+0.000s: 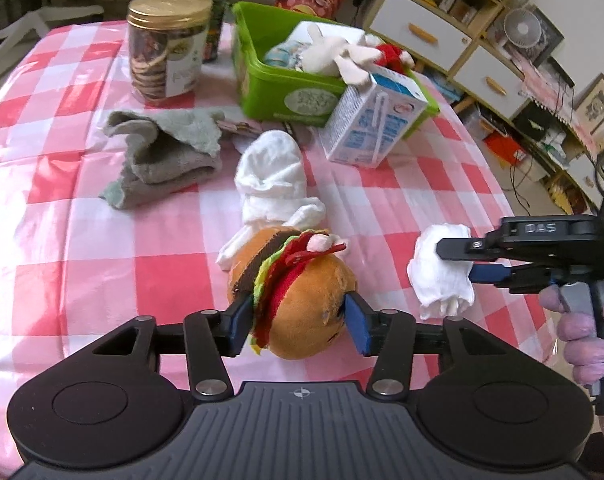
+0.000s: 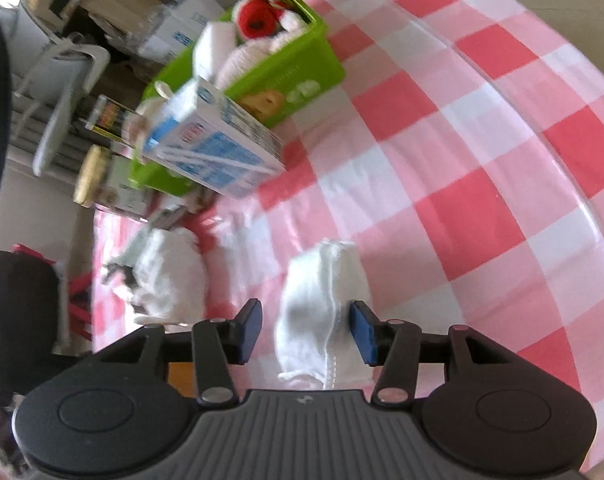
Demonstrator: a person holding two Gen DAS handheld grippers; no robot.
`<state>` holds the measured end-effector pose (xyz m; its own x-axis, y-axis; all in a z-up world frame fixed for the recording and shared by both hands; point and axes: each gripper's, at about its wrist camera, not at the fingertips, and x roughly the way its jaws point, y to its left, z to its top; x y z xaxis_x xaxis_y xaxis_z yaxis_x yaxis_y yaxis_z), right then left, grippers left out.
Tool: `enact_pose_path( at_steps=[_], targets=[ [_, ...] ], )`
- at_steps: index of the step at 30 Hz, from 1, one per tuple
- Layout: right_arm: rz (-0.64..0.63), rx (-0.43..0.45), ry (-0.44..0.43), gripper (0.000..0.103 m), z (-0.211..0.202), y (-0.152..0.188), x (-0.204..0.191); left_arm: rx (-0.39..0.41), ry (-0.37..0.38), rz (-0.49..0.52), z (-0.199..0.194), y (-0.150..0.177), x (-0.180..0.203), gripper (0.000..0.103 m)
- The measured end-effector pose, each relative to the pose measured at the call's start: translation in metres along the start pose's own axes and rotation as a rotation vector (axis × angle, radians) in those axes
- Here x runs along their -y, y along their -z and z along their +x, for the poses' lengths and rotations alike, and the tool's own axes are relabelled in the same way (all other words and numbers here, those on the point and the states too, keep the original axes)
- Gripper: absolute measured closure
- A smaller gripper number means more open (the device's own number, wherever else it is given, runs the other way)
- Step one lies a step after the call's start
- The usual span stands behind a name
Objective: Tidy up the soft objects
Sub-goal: 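Lift the hamburger plush with the left tool while the right tool lifts the white glove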
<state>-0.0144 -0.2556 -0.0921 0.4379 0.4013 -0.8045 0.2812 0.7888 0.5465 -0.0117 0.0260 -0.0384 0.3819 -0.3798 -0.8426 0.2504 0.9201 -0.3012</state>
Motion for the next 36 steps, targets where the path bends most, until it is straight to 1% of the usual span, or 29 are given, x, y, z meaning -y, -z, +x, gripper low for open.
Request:
enact_pose_path(
  at_steps=[2, 5, 6, 7, 8, 9, 11, 14, 19, 22, 26, 31, 36],
  targets=[
    [-0.012, -0.009, 0.029, 0.079, 0.005, 0.002, 0.000, -0.018, 0.004, 0.015, 0.004, 0.001, 0.002, 0.044],
    [-0.032, -0.009, 0.052, 0.079, 0.007, 0.003, 0.000, -0.056, -0.028, 0.013, 0.014, 0.004, 0.000, 0.043],
    [-0.036, -0.008, 0.057, 0.079, 0.007, 0.003, 0.001, -0.066, -0.023, 0.007, 0.016, 0.006, -0.002, 0.042],
    [-0.035, -0.007, 0.059, 0.081, 0.007, 0.003, 0.002, -0.068, -0.011, -0.001, 0.017, 0.006, -0.004, 0.043],
    [-0.032, -0.005, 0.056, 0.089, 0.006, 0.003, 0.003, -0.064, -0.006, -0.005, 0.016, 0.007, -0.005, 0.045],
    [-0.030, -0.004, 0.051, 0.094, 0.005, 0.002, 0.003, -0.058, -0.007, 0.001, 0.015, 0.007, -0.005, 0.048],
    [-0.025, 0.008, 0.044, 0.099, 0.002, 0.001, 0.004, -0.049, -0.005, 0.011, 0.014, 0.006, -0.003, 0.053],
    [-0.009, 0.033, 0.034, 0.102, -0.006, -0.001, 0.006, -0.049, 0.008, 0.038, 0.009, 0.006, 0.002, 0.055],
    [0.021, 0.073, -0.018, 0.103, -0.021, -0.005, 0.008, -0.029, 0.079, 0.087, 0.003, 0.008, 0.014, 0.056],
    [0.038, 0.106, -0.055, 0.103, -0.031, -0.009, 0.009, -0.001, 0.143, 0.095, -0.003, 0.007, 0.018, 0.056],
    [0.021, 0.177, -0.100, 0.103, -0.044, -0.015, 0.005, 0.060, 0.191, 0.096, -0.015, 0.002, 0.022, 0.056],
    [0.026, 0.230, -0.148, 0.103, -0.053, -0.025, 0.000, 0.144, 0.196, 0.071, -0.025, -0.013, 0.020, 0.056],
    [0.040, 0.286, -0.176, 0.103, -0.058, -0.048, -0.002, 0.206, 0.155, 0.024, -0.027, -0.046, 0.010, 0.056]
  ],
)
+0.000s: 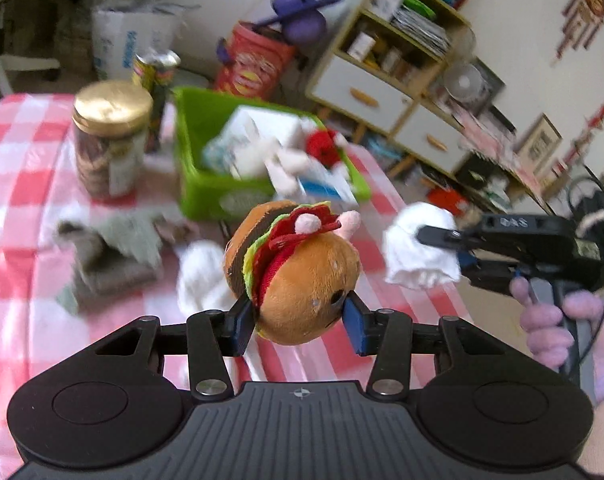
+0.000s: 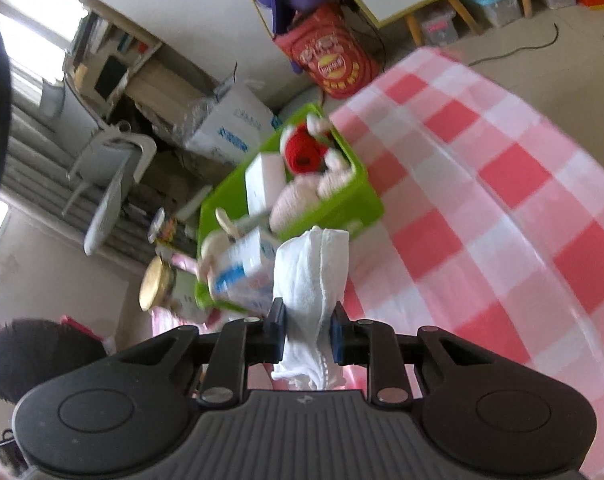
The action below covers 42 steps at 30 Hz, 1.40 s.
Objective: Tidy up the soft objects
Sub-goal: 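Lift the hamburger plush with the left tool while the right tool lifts the white glove, then lower both items into the green tray and open both tools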
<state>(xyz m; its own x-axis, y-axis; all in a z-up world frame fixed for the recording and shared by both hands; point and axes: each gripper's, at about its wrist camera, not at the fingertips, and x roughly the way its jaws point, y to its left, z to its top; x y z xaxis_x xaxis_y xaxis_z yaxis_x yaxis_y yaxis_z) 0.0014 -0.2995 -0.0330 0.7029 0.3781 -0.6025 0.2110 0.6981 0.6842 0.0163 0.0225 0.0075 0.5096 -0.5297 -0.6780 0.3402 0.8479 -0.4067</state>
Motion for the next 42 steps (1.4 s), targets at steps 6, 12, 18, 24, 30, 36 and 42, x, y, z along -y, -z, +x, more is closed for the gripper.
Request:
enact_pose_path(
  at_steps=[6, 12, 18, 24, 30, 36, 42],
  targets=[
    [0.004, 0.054, -0.028, 0.103, 0.014, -0.037, -0.012, 0.047, -0.041, 0.002, 0.012, -0.051, -0.006, 0.056],
    [-0.036, 0.077, -0.052, 0.103, 0.038, -0.069, -0.032, 0.058, -0.140, 0.049, 0.047, -0.092, -0.007, 0.056],
    [-0.093, 0.053, -0.058, 0.103, 0.071, -0.086, -0.045, 0.064, -0.214, 0.092, 0.085, -0.118, -0.012, 0.055],
    [-0.151, 0.007, -0.052, 0.103, 0.106, -0.089, -0.056, 0.051, -0.292, 0.120, 0.114, -0.132, -0.018, 0.054],
    [-0.191, -0.036, -0.040, 0.102, 0.133, -0.084, -0.065, 0.053, -0.317, 0.145, 0.130, -0.136, -0.016, 0.054],
    [-0.219, -0.057, -0.007, 0.097, 0.144, -0.082, -0.071, 0.065, -0.343, 0.159, 0.138, -0.138, -0.013, 0.044],
    [-0.192, -0.032, -0.013, 0.084, 0.130, -0.086, -0.065, 0.092, -0.343, 0.156, 0.127, -0.134, -0.007, 0.033]
  ],
)
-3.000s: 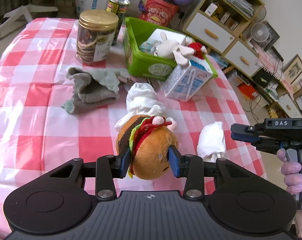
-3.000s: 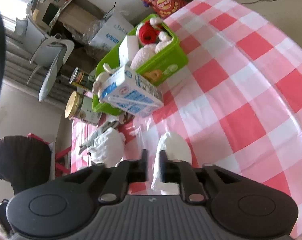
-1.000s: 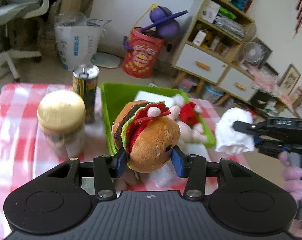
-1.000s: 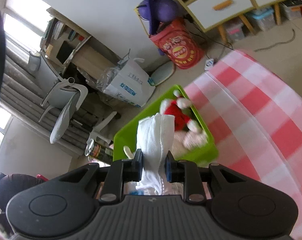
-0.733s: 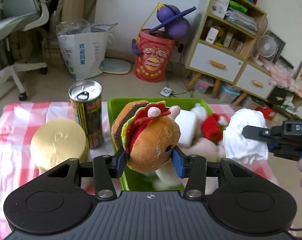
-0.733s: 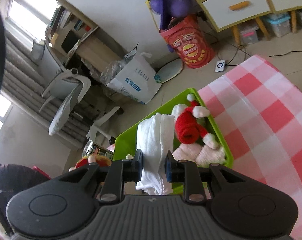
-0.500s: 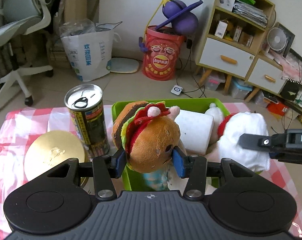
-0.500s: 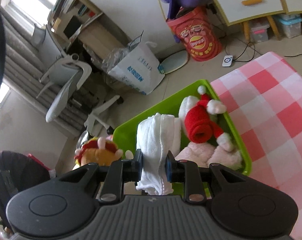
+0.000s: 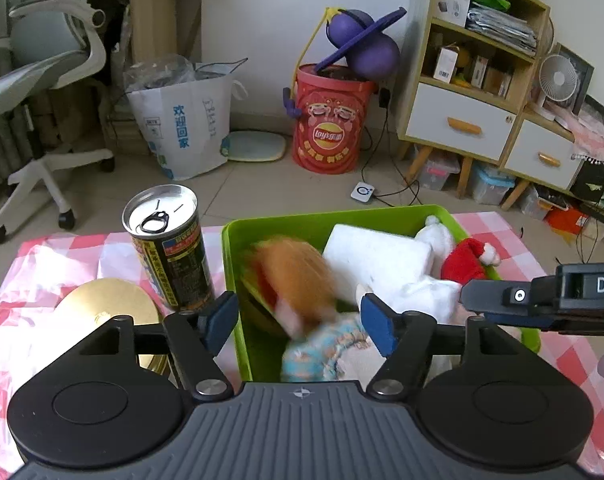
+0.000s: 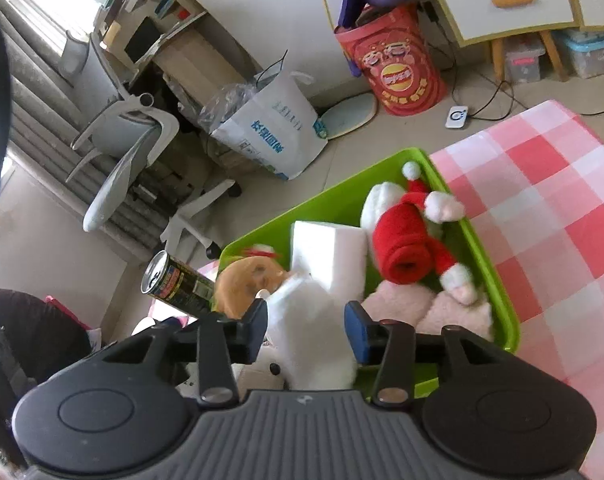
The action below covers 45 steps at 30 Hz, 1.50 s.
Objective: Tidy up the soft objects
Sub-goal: 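Lower both items into the green tray and open both tools, then move both tools back toward the remaining grey cloth and white glove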
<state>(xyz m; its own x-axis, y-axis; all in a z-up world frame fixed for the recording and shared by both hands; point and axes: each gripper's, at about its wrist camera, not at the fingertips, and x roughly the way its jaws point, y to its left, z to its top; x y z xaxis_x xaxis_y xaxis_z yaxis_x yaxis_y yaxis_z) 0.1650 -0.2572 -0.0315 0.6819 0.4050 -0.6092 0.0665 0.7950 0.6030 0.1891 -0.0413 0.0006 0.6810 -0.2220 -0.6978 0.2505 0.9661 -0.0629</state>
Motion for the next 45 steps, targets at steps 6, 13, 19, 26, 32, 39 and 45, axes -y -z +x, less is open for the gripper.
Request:
enact_pose_path(
  at_steps=[6, 13, 19, 26, 32, 39, 45],
  targets=[
    [0.022, 0.016, 0.010, 0.073, -0.024, 0.002, 0.002, -0.008, 0.015, -0.001, -0.021, 0.008, 0.001, 0.025],
    [0.023, 0.047, 0.032, 0.064, -0.063, 0.018, -0.003, -0.008, 0.036, -0.032, -0.056, 0.030, 0.000, 0.021],
    [0.014, 0.058, 0.046, 0.059, -0.094, 0.038, -0.011, -0.017, 0.035, -0.044, -0.084, 0.051, -0.002, 0.014],
    [-0.007, 0.062, 0.061, 0.051, -0.119, 0.071, -0.022, -0.025, 0.022, -0.060, -0.112, 0.077, -0.004, 0.006],
    [-0.029, 0.043, 0.072, 0.048, -0.127, 0.093, -0.032, -0.050, 0.014, -0.095, -0.129, 0.101, -0.014, 0.005],
    [-0.047, 0.027, 0.084, 0.043, -0.124, 0.116, -0.036, -0.057, -0.047, -0.123, -0.137, 0.131, -0.033, 0.005],
    [-0.082, -0.028, 0.116, 0.043, -0.106, 0.134, -0.037, -0.048, -0.115, -0.058, -0.131, 0.150, -0.052, 0.005]
  ],
)
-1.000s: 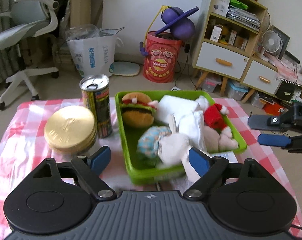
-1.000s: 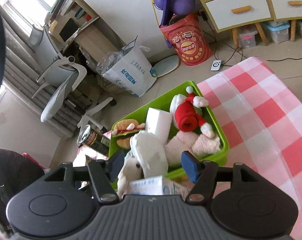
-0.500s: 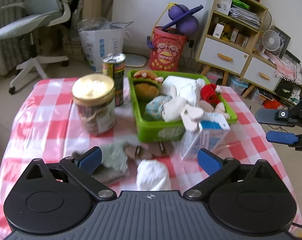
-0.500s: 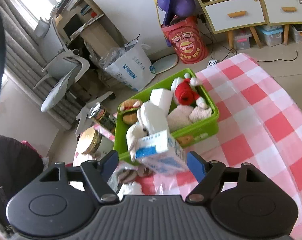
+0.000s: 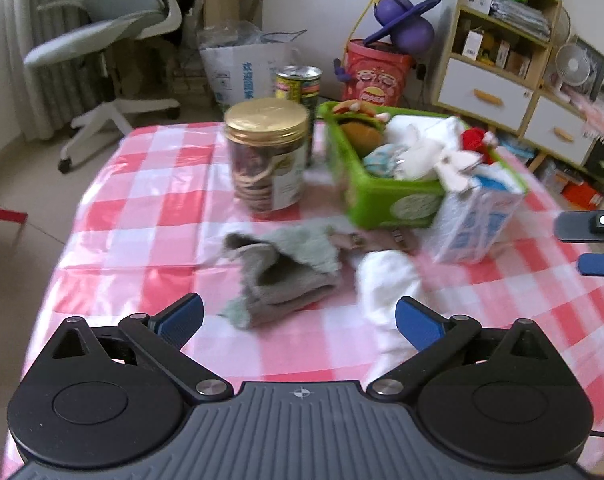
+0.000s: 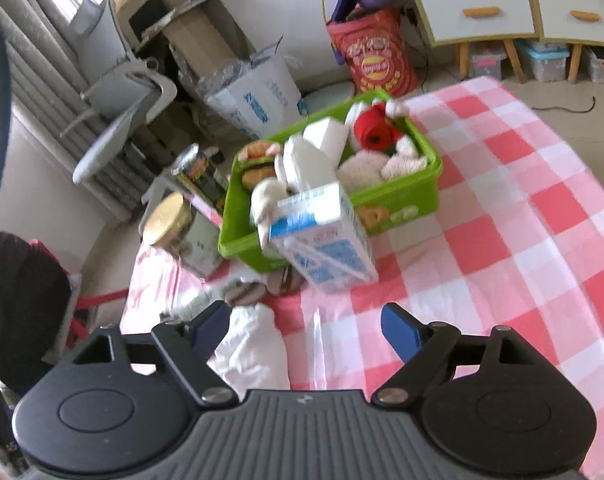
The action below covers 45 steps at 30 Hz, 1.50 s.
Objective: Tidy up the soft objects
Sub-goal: 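Move both tools back toward the remaining grey cloth and white glove, then grasp the grey cloth with the left tool while the right tool grasps the white glove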
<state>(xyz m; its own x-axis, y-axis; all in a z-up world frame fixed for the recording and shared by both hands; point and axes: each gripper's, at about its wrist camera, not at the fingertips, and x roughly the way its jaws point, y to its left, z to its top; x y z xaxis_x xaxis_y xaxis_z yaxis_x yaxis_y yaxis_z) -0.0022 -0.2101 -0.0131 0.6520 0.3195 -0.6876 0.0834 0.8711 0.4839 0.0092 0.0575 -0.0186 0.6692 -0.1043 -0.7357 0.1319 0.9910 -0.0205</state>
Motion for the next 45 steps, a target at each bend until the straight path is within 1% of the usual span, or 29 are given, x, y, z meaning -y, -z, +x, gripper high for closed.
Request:
enact_pose_path(
  at_steps=[3, 7, 10, 15, 18, 22, 26, 28, 31, 33, 34, 35, 36, 37, 38, 39, 40, 41, 42, 44, 45],
  targets=[
    [-0.011, -0.040, 0.013, 0.043, 0.014, 0.009, -0.003, 0.002, -0.017, 0.006, 0.008, 0.008, -0.013, 0.005],
    [-0.060, -0.064, 0.046, 0.043, 0.031, 0.022, -0.012, 0.015, 0.002, -0.015, 0.019, 0.015, -0.027, 0.005],
    [-0.104, -0.075, 0.071, 0.043, 0.044, 0.033, -0.020, 0.042, 0.010, -0.039, 0.028, 0.021, -0.034, 0.006],
    [-0.185, -0.114, 0.058, 0.043, 0.067, 0.054, -0.032, 0.077, 0.037, -0.076, 0.044, 0.027, -0.041, 0.007],
    [-0.251, -0.111, 0.053, 0.043, 0.076, 0.063, -0.036, 0.087, 0.050, -0.086, 0.053, 0.026, -0.042, 0.009],
    [-0.295, -0.095, 0.031, 0.043, 0.085, 0.068, -0.036, 0.106, 0.064, -0.110, 0.062, 0.024, -0.042, 0.010],
    [-0.336, -0.094, 0.034, 0.043, 0.096, 0.072, -0.037, 0.089, 0.076, -0.116, 0.073, 0.023, -0.040, 0.018],
    [-0.344, -0.090, 0.027, 0.043, 0.100, 0.072, -0.038, 0.090, 0.080, -0.120, 0.077, 0.022, -0.039, 0.021],
    [-0.380, -0.071, 0.022, 0.043, 0.103, 0.075, -0.043, 0.090, 0.087, -0.132, 0.083, 0.021, -0.037, 0.028],
    [-0.400, -0.060, 0.029, 0.043, 0.107, 0.076, -0.046, 0.086, 0.096, -0.139, 0.086, 0.020, -0.036, 0.034],
    [-0.407, -0.052, 0.033, 0.043, 0.109, 0.077, -0.048, 0.085, 0.097, -0.137, 0.087, 0.020, -0.034, 0.035],
    [-0.414, -0.046, 0.034, 0.043, 0.110, 0.078, -0.049, 0.087, 0.094, -0.135, 0.088, 0.020, -0.033, 0.039],
    [-0.422, -0.038, 0.034, 0.043, 0.111, 0.078, -0.051, 0.089, 0.091, -0.133, 0.088, 0.020, -0.032, 0.046],
    [-0.427, -0.031, 0.033, 0.043, 0.111, 0.079, -0.051, 0.086, 0.090, -0.134, 0.088, 0.019, -0.031, 0.050],
    [-0.433, -0.026, 0.029, 0.044, 0.112, 0.079, -0.052, 0.081, 0.083, -0.132, 0.088, 0.018, -0.030, 0.061],
    [-0.438, -0.027, 0.020, 0.050, 0.113, 0.080, -0.053, 0.075, 0.067, -0.125, 0.088, 0.017, -0.029, 0.070],
    [-0.443, -0.034, 0.005, 0.054, 0.114, 0.080, -0.054, 0.071, 0.052, -0.125, 0.086, 0.015, -0.029, 0.072],
    [-0.453, -0.032, -0.010, 0.070, 0.113, 0.080, -0.055, 0.067, 0.044, -0.129, 0.085, 0.014, -0.029, 0.077],
    [-0.459, -0.042, -0.036, 0.088, 0.113, 0.079, -0.056, 0.061, 0.035, -0.132, 0.083, 0.014, -0.029, 0.079],
    [-0.429, -0.087, -0.082, 0.100, 0.117, 0.076, -0.055, 0.047, 0.022, -0.136, 0.081, 0.014, -0.031, 0.082],
    [-0.413, -0.097, -0.092, 0.103, 0.117, 0.076, -0.054, 0.041, 0.020, -0.141, 0.080, 0.014, -0.033, 0.083]
  ],
)
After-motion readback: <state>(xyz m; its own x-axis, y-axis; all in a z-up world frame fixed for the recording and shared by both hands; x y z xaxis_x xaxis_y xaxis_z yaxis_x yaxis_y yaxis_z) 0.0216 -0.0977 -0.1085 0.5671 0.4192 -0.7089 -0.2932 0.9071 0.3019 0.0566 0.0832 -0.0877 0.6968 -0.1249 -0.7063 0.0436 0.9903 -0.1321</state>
